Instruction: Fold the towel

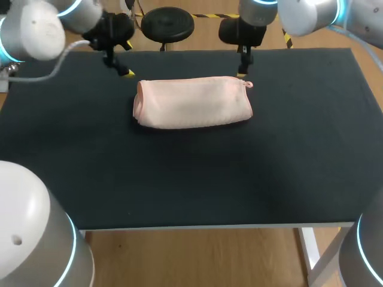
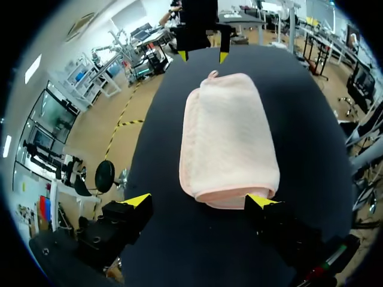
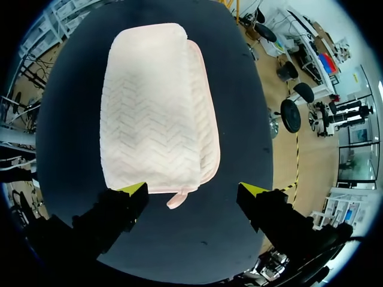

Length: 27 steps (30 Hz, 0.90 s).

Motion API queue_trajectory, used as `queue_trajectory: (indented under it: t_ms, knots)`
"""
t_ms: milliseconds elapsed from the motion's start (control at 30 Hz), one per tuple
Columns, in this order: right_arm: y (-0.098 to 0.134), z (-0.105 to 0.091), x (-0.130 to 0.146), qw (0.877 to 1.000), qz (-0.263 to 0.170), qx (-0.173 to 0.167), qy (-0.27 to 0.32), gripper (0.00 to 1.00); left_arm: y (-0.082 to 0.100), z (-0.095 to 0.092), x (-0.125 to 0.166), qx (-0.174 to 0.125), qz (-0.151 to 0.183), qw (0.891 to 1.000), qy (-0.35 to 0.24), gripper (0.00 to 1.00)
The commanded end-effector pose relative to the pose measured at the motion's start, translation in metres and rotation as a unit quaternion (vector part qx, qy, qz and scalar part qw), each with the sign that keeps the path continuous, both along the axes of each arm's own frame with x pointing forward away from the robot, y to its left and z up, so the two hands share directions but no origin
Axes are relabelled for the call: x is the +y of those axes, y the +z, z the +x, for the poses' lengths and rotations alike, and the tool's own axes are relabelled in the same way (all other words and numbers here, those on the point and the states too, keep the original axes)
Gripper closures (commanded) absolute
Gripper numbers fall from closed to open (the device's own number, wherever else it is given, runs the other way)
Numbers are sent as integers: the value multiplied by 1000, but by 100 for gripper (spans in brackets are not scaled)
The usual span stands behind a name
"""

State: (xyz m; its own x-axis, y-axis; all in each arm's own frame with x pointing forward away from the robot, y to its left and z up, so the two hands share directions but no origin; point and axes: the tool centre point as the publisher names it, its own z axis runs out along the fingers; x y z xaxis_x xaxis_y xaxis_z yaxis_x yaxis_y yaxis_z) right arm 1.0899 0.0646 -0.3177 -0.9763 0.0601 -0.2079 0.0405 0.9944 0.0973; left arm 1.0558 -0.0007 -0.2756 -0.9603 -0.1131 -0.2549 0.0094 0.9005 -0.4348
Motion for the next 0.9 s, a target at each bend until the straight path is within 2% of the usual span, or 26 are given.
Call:
queue_trajectory:
  t_ms: [33, 267, 333, 567, 633, 900]
  knots:
    - [-1, -6, -1, 1000, 0, -1, 0, 0, -1, 0, 15, 8, -158, 987, -18, 0]
    - [-1, -10, 0, 1000, 0, 0, -2, 0, -11, -6, 30, 20, -222, 975, -17, 0]
    - [0, -11, -1, 1000, -1, -1, -3, 0, -13, -10, 35, 6, -224, 974, -19, 0]
    - [1, -13, -2, 1000, -5, -2, -5, 0, -18, -15, 49, -6, -219, 975, -28, 0]
    - [2, -13, -2, 1000, -5, -2, -6, 0, -19, -15, 53, 4, -209, 977, -30, 0]
    - [2, -16, -2, 1000, -8, -2, -9, 0, -17, -11, 52, 34, -211, 976, -45, 0]
